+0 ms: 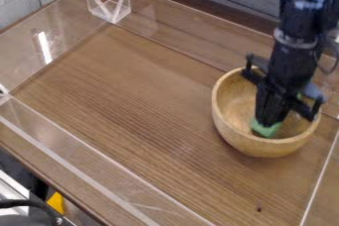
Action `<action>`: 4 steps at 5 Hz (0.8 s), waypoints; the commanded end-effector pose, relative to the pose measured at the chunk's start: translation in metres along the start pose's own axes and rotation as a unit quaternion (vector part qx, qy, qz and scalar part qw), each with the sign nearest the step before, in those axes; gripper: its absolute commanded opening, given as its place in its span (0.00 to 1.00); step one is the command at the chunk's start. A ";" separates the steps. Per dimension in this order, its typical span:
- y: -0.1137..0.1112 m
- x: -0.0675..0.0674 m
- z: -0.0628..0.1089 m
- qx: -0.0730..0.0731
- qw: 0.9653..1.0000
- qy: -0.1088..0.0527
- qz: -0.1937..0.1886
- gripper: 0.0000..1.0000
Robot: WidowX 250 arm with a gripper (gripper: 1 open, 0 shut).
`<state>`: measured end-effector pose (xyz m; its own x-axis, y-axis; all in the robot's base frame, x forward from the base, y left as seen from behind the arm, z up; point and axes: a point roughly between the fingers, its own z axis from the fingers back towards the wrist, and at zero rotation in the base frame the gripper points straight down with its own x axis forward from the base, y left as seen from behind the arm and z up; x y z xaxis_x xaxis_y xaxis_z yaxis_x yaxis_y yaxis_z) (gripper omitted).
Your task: Remove the green block from inside the brown bowl and put it on the table
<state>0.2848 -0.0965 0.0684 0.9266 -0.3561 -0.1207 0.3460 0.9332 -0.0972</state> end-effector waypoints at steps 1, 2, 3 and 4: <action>0.015 -0.011 0.054 -0.007 0.998 -0.059 0.017 0.00; 0.043 -0.027 0.106 -0.011 0.995 -0.092 0.044 0.00; 0.038 -0.047 0.107 -0.017 0.994 -0.091 0.054 0.00; 0.027 -0.053 0.089 -0.024 0.995 -0.078 0.061 1.00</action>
<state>0.2566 -0.0467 0.1443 0.9736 -0.2242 -0.0435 0.2157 0.9654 -0.1464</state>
